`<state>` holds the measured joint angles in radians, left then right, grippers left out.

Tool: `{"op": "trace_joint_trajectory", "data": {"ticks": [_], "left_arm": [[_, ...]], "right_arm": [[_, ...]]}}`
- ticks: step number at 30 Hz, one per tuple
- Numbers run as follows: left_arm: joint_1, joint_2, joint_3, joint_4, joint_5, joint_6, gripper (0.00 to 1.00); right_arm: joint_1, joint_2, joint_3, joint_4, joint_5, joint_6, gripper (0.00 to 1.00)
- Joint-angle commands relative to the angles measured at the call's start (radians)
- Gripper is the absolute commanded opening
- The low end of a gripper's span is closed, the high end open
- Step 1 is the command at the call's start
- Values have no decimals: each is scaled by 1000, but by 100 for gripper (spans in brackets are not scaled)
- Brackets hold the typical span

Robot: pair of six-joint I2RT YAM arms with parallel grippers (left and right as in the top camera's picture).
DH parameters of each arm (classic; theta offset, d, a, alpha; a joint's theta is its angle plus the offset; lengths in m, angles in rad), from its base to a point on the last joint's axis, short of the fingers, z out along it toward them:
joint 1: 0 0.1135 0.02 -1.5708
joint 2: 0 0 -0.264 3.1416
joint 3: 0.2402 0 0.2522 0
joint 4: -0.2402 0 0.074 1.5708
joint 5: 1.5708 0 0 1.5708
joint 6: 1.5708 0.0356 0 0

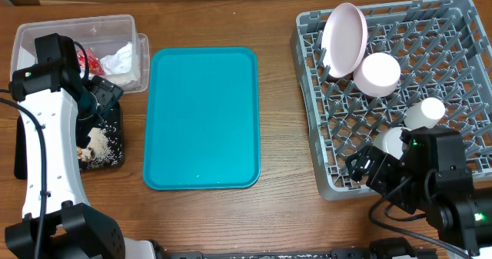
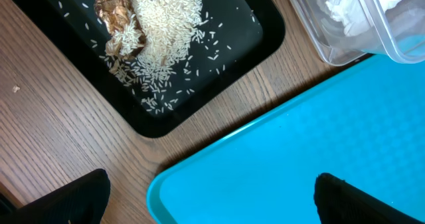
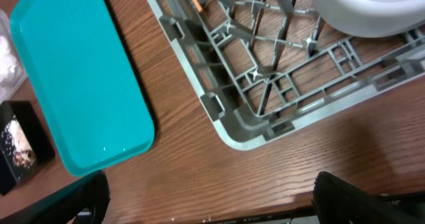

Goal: Sort waste into correct bins and load items into the dishwasher
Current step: 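Release the stick along the rack's left edge and withdraw right gripper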

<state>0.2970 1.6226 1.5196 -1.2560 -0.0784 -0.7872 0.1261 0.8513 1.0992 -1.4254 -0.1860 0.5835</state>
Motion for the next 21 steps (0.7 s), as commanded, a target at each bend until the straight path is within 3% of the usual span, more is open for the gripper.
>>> {"op": "trace_joint_trajectory", "data": {"ticks": [1, 10, 21], "left_arm": [[4, -13, -5, 1, 1, -21, 100], [4, -13, -5, 1, 1, -21, 100], [4, -13, -5, 1, 1, -21, 100]], "right_arm": [[4, -2, -1, 23, 69, 8, 100], [4, -31, -31, 196, 56, -191, 100], [2, -494, -558, 851, 20, -403, 100]]}}
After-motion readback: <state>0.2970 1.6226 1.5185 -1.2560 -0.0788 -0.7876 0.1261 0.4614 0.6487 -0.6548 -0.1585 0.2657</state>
